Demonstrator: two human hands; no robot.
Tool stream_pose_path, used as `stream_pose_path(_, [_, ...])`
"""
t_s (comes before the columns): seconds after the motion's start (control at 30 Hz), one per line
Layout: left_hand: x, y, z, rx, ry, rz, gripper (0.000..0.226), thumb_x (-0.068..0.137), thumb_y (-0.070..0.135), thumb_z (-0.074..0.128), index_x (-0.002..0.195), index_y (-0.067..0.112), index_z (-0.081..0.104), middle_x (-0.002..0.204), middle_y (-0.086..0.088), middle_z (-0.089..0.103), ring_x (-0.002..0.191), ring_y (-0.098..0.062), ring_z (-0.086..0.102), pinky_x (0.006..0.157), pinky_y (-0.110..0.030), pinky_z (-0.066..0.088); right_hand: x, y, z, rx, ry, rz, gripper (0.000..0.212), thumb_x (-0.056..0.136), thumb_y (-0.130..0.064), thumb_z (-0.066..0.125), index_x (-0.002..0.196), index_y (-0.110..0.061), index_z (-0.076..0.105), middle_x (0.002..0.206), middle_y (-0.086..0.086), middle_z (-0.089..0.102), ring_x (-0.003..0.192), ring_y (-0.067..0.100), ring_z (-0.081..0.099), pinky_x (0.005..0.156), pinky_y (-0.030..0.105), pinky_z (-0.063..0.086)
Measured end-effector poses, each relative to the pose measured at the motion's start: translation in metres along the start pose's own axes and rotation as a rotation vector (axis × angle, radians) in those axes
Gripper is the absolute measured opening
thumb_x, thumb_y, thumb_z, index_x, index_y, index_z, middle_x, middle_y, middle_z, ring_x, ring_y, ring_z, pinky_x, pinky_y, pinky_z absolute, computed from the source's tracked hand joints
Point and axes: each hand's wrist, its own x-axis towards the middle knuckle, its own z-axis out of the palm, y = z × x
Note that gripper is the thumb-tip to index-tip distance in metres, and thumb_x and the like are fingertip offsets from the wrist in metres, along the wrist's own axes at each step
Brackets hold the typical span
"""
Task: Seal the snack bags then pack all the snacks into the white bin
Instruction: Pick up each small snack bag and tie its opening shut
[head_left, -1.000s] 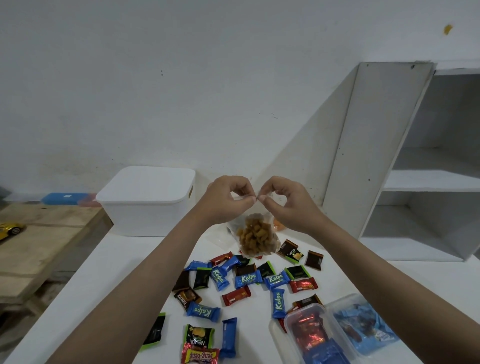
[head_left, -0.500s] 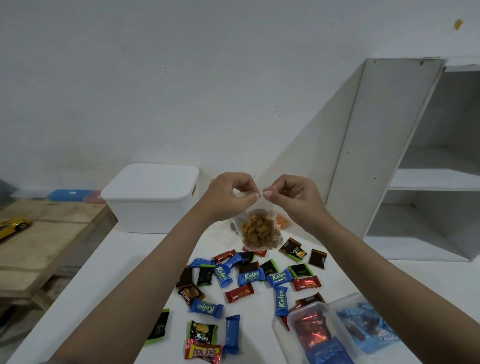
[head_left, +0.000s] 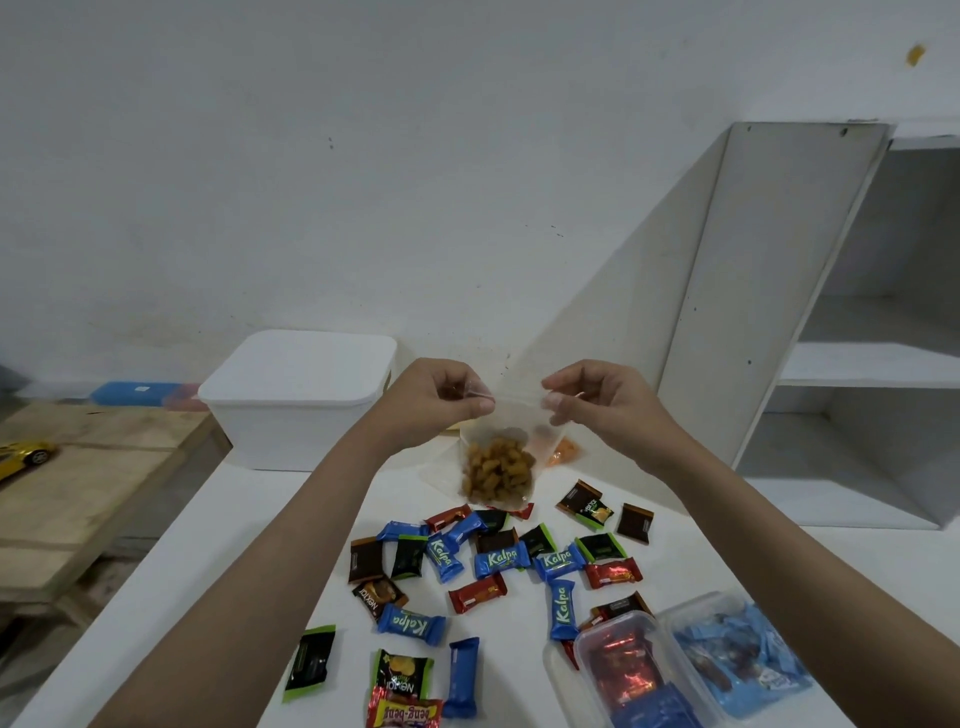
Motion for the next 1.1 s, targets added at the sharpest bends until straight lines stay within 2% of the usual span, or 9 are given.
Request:
stream_pose_path(0.17, [0.003, -0.007, 0.008, 0.017, -0.042, 0.009, 0.008, 0.078, 0.006, 0.074, 0.078, 0.014, 0.072, 0.078, -0.008, 0.067, 0.077, -0.018, 0.061, 0.083, -0.039, 0.053, -0.001, -0.004, 0.005, -0.24, -0.181, 0.021, 0.003, 0.083, -0.019, 0.07, 0.082, -0.018, 0.073, 0.076, 0.005, 0.073, 0.072, 0.023, 0.069, 0.077, 0.044, 0.057])
stream_pose_path(0.27, [0.001, -0.011, 0.014, -0.023, -0.019, -0.008, 0.008, 0.078, 0.008, 0.075, 0.085, 0.011, 0.071, 0.08, -0.005, 0.067, 0.075, -0.012, 0.062, 0.078, -0.032, 0.054, -0.002, -0.005, 0.008, -0.151, -0.194, 0.084, 0.006, 0.084, -0.012, 0.069, 0.08, -0.008, 0.072, 0.076, 0.012, 0.073, 0.066, 0.021, 0.066, 0.069, 0.037, 0.055])
stream_pose_path(0.37, [0.002, -0.016, 0.024, 0.094, 0.188, -0.061, 0.022, 0.076, 0.024, 0.078, 0.093, 0.017, 0.066, 0.085, 0.004, 0.065, 0.076, -0.01, 0.062, 0.07, -0.021, 0.051, -0.003, -0.001, 0.014, 0.015, -0.123, 0.245, 0.01, 0.084, -0.009, 0.068, 0.075, -0.005, 0.067, 0.076, 0.016, 0.069, 0.064, 0.019, 0.064, 0.06, 0.03, 0.05])
stream_pose_path(0.43, [0.002, -0.016, 0.031, 0.11, 0.298, -0.134, 0.024, 0.078, 0.031, 0.075, 0.092, 0.015, 0.065, 0.083, 0.004, 0.065, 0.075, -0.01, 0.063, 0.068, -0.022, 0.052, -0.002, 0.005, 0.02, 0.133, -0.075, 0.369, 0.012, 0.083, -0.008, 0.068, 0.072, -0.006, 0.064, 0.081, 0.013, 0.068, 0.07, 0.021, 0.064, 0.063, 0.032, 0.054])
stream_pose_path(0.53, [0.0, -0.012, 0.04, -0.125, 0.139, -0.334, 0.028, 0.087, 0.032, 0.065, 0.093, 0.005, 0.065, 0.085, -0.01, 0.073, 0.07, -0.016, 0.071, 0.068, -0.033, 0.058, -0.002, 0.013, 0.027, 0.244, -0.026, 0.47, 0.016, 0.083, -0.005, 0.068, 0.068, -0.007, 0.061, 0.081, 0.01, 0.066, 0.077, 0.022, 0.062, 0.068, 0.037, 0.057])
stream_pose_path(0.63, [-0.004, -0.007, 0.047, -0.353, -0.016, -0.451, 0.035, 0.091, 0.033, 0.06, 0.098, 0.0, 0.066, 0.088, -0.017, 0.073, 0.075, -0.022, 0.073, 0.064, -0.027, 0.059, -0.006, 0.021, 0.033, 0.239, -0.008, 0.447, 0.014, 0.083, -0.002, 0.067, 0.07, -0.005, 0.064, 0.073, 0.008, 0.065, 0.071, 0.019, 0.062, 0.063, 0.033, 0.054])
stream_pose_path(0.8, [-0.004, -0.016, 0.051, -0.461, 0.025, -0.458, 0.03, 0.085, 0.025, 0.068, 0.093, -0.005, 0.067, 0.079, -0.015, 0.072, 0.065, -0.018, 0.072, 0.062, -0.026, 0.06, -0.015, 0.024, 0.041, 0.182, -0.002, 0.379, 0.004, 0.08, -0.006, 0.072, 0.078, -0.003, 0.069, 0.096, 0.009, 0.072, 0.082, 0.016, 0.067, 0.061, 0.025, 0.054])
stream_pose_path(0.9, [-0.006, -0.02, 0.052, -0.528, 0.047, -0.43, 0.019, 0.085, 0.014, 0.067, 0.086, -0.005, 0.067, 0.069, -0.01, 0.071, 0.057, -0.014, 0.07, 0.06, -0.026, 0.06, -0.017, 0.023, 0.043, 0.207, 0.006, 0.385, 0.012, 0.078, -0.009, 0.075, 0.084, 0.0, 0.07, 0.095, 0.003, 0.073, 0.081, 0.009, 0.068, 0.056, 0.019, 0.051])
stream_pose_path(1.1, [-0.01, -0.019, 0.048, -0.556, 0.031, -0.351, 0.011, 0.086, 0.009, 0.063, 0.078, 0.005, 0.069, 0.066, -0.006, 0.073, 0.061, -0.015, 0.071, 0.058, -0.025, 0.059, -0.014, 0.023, 0.045, 0.35, 0.001, 0.42, 0.031, 0.064, -0.029, 0.079, 0.077, -0.004, 0.066, 0.086, 0.013, 0.072, 0.084, 0.023, 0.071, 0.065, 0.035, 0.056])
